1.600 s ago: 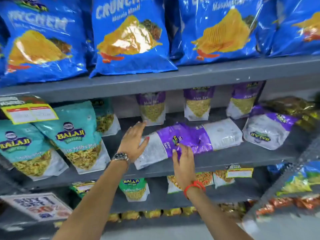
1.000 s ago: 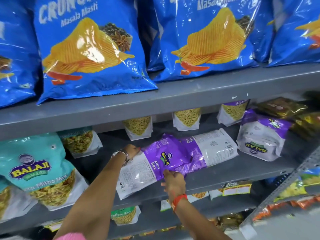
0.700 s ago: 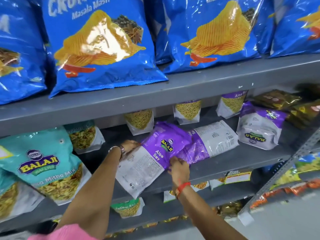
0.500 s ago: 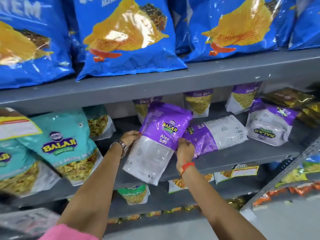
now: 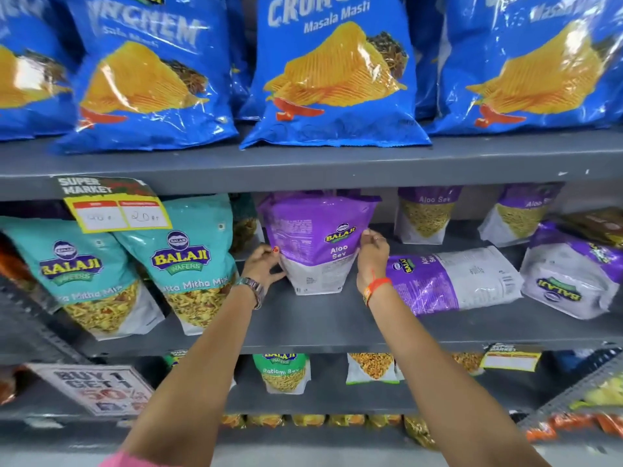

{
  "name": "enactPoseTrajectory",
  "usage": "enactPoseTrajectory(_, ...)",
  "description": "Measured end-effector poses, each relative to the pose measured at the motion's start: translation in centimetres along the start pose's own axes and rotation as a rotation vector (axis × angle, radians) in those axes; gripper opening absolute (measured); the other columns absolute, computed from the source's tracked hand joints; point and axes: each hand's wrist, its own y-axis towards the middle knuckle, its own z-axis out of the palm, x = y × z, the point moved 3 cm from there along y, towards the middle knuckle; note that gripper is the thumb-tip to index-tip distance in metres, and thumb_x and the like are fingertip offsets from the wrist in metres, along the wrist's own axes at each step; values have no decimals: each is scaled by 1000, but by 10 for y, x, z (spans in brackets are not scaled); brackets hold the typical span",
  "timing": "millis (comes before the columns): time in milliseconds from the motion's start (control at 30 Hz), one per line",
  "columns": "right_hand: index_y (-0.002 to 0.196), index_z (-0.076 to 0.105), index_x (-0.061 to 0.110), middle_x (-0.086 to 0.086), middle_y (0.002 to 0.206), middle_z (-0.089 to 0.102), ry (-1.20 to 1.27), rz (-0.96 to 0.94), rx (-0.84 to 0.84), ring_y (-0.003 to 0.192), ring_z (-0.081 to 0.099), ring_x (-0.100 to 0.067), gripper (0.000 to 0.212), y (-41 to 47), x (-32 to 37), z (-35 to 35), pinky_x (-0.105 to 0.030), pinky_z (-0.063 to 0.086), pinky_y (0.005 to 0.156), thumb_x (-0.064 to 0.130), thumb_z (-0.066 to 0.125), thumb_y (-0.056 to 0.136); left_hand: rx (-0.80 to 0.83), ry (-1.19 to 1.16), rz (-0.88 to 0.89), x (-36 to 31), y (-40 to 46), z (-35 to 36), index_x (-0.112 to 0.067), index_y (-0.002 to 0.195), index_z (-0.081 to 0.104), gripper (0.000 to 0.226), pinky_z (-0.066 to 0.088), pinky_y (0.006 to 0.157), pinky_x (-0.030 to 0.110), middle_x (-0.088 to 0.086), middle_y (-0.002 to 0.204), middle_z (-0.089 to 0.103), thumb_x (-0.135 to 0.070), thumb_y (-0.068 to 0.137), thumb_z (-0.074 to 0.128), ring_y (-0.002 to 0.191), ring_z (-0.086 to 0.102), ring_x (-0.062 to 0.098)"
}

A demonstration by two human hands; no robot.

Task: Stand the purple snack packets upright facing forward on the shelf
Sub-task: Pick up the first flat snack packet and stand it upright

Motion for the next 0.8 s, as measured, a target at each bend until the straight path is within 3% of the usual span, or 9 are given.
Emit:
enactPoseTrajectory(100,72,48,21,4,77,53,-39,9,2,71,50,-7,32,7,-1,0,-25,43,73,4,40,97,-3,-33,-28,2,0,3,-14,68,44,30,49,81,50,7,82,55,4,91,39,76,55,17)
enactPoseTrajectory(267,74,50,21,4,80,55,-88,-3,53,77,53,-11,28,10,-1,-5,-15,46,67,8,42,97,-66,-55,-40,3,-5,7,-15,71,47,26,45,96,54,10,101,59,-1,92,41,94,57,26)
enactPoseTrajectory(400,74,52,23,4,79,56,-122,39,100,82,54,-15,31,16,-1,-7,-31,48,82,6,40,97,-180,-53,-22,2,-7,8,-13,79,52,18,43,98,51,16,115,58,-1,90,45,108,55,33)
enactPoseTrajectory(467,73,53,22,1,78,57,-122,43,113,75,55,-12,36,16,0,-9,-38,48,86,1,35,96,-269,-81,19,1,-8,10,-11,80,49,18,46,94,46,18,103,63,7,85,48,100,59,32)
enactPoseTrajectory(533,74,53,19,-1,79,58,-105,51,121,72,56,-13,38,16,-1,-11,-38,51,81,-3,31,95,-321,-112,80,1,-11,12,-15,67,42,34,54,71,32,8,74,53,15,80,49,83,55,27)
enactPoseTrajectory(600,82,54,10,-5,80,59,-73,67,129,71,56,-16,34,14,0,-13,-33,52,72,-7,27,93,-275,-29,172,1,-18,17,-18,60,39,41,51,51,21,4,65,46,18,74,55,74,51,24)
enactPoseTrajectory(633,90,53,6,-8,81,59,-71,74,133,71,56,-17,31,13,-1,-14,-33,51,70,-8,26,92,-222,28,213,3,-22,22,-18,59,41,41,49,51,21,4,64,47,18,72,58,68,51,22)
enactPoseTrajectory(733,105,49,5,-16,96,58,-129,93,155,75,58,-19,28,8,-4,-18,-33,53,68,-10,32,90,-37,196,311,7,-36,41,-20,68,51,35,48,62,15,4,78,56,9,67,69,72,52,11)
enactPoseTrajectory(800,115,49,4,-16,105,56,-141,120,214,84,59,-22,33,1,-8,-21,-28,55,62,-12,44,87,30,259,379,9,-44,52,-22,83,53,38,45,78,20,4,96,55,-4,61,78,85,51,11)
